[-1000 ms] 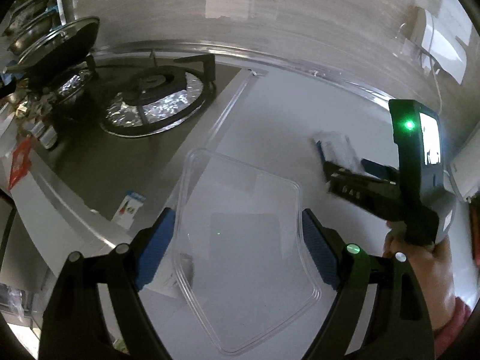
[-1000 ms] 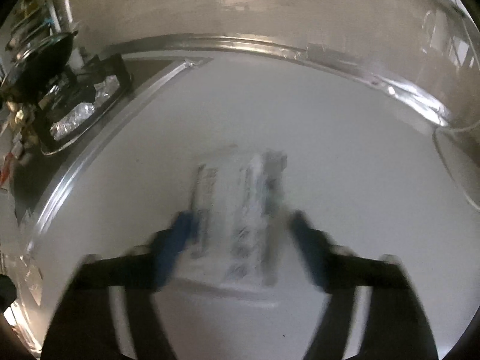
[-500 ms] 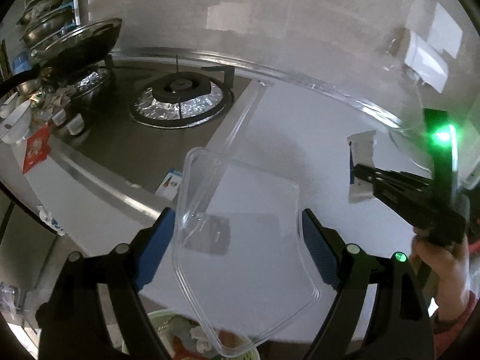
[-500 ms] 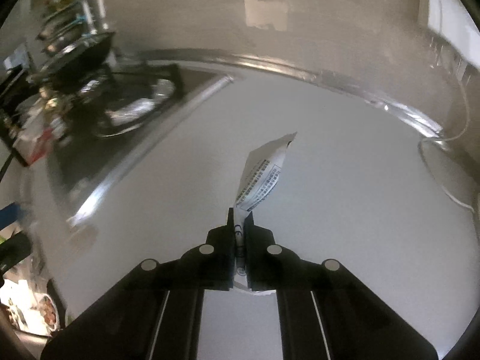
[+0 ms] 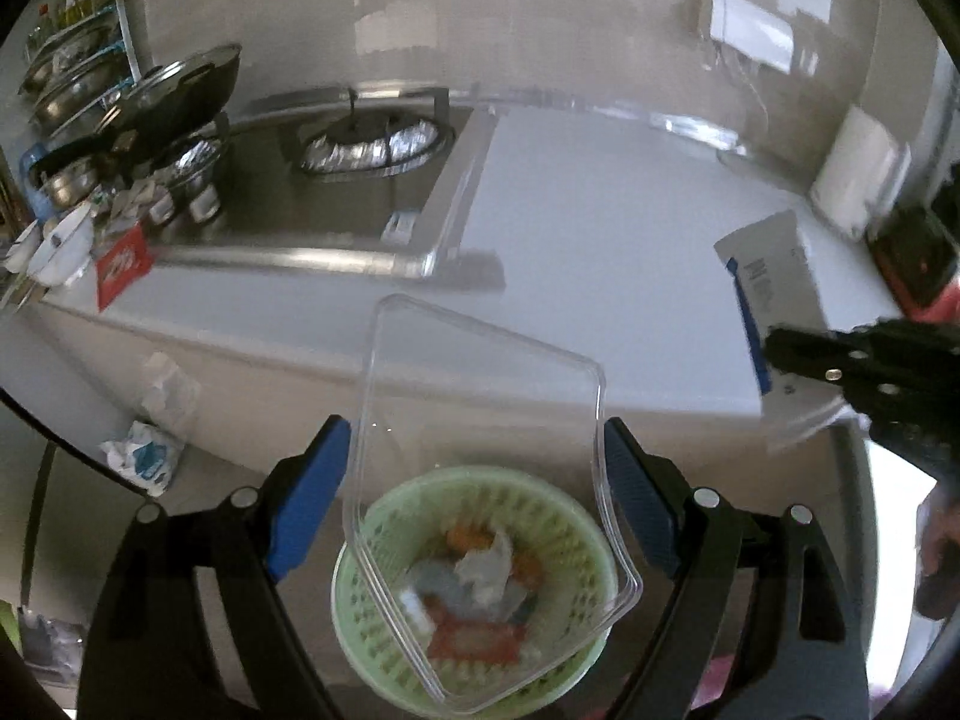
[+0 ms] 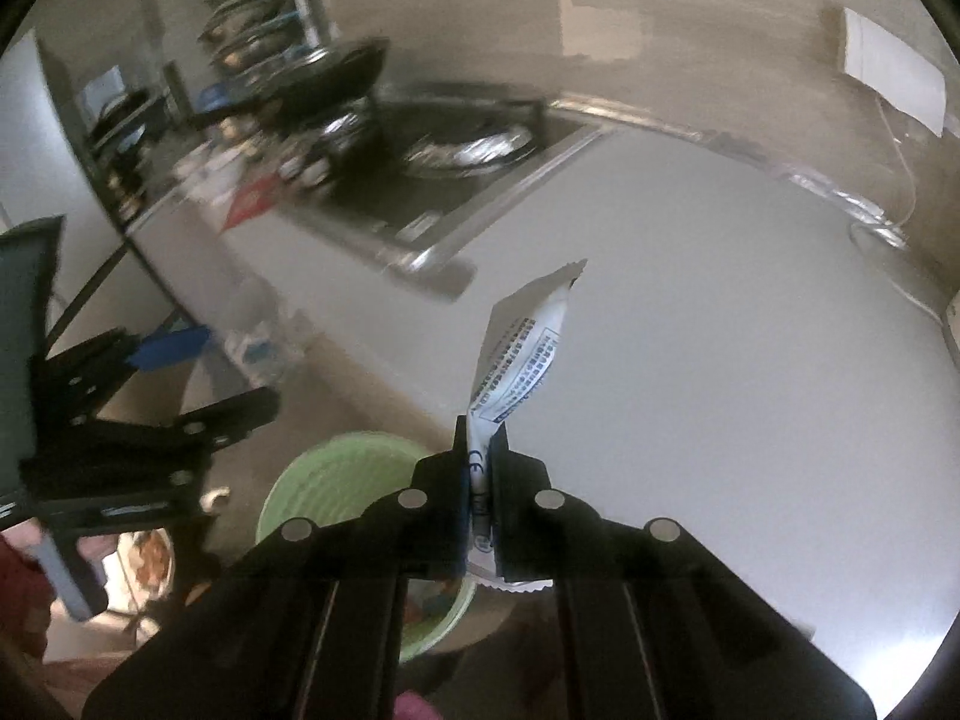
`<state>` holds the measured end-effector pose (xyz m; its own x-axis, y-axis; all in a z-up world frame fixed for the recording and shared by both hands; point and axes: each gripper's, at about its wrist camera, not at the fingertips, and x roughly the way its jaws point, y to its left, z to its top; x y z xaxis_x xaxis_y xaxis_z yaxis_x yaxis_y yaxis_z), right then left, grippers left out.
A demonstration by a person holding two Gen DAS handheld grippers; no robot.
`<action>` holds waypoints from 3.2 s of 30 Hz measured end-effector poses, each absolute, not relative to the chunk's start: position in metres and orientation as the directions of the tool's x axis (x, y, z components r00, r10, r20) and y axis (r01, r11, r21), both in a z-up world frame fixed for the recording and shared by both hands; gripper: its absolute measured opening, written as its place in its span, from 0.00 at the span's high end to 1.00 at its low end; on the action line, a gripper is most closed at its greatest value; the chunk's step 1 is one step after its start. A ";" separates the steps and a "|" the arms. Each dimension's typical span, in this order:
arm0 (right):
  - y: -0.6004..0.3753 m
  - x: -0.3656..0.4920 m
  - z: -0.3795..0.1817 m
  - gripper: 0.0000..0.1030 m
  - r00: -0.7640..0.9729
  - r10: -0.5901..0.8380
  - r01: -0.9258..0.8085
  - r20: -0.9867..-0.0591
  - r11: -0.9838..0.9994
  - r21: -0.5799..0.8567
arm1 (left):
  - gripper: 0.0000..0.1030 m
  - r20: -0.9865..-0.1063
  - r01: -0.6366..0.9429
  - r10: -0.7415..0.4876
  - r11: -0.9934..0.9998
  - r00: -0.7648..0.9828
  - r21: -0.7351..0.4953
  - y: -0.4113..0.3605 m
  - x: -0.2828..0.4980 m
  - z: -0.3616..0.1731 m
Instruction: Collect trash
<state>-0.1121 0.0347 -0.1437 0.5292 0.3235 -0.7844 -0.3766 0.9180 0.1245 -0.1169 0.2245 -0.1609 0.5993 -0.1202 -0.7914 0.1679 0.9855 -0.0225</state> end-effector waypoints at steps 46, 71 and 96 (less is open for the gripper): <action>0.139 -0.136 -0.297 0.91 0.198 0.396 -0.639 -0.897 0.746 0.188 | 0.08 -0.806 -0.049 0.058 0.998 0.589 0.036 0.264 -0.183 -0.212; 0.079 -0.135 -0.221 0.13 0.408 0.382 -0.526 -0.829 0.841 0.128 | 0.08 -0.776 0.011 0.025 0.999 0.631 0.040 0.232 -0.168 -0.178; -0.130 -0.098 -0.098 0.02 0.747 0.020 0.000 -0.664 1.000 0.030 | 0.08 -0.647 0.402 -0.304 0.916 0.699 0.003 0.048 -0.024 -0.079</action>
<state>-0.0978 -0.1300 -0.0979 0.7472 0.0202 -0.6643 -0.0001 0.9995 0.0303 -0.0239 0.0476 -0.0791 0.6988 -0.3045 -0.6473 0.4021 0.9156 0.0035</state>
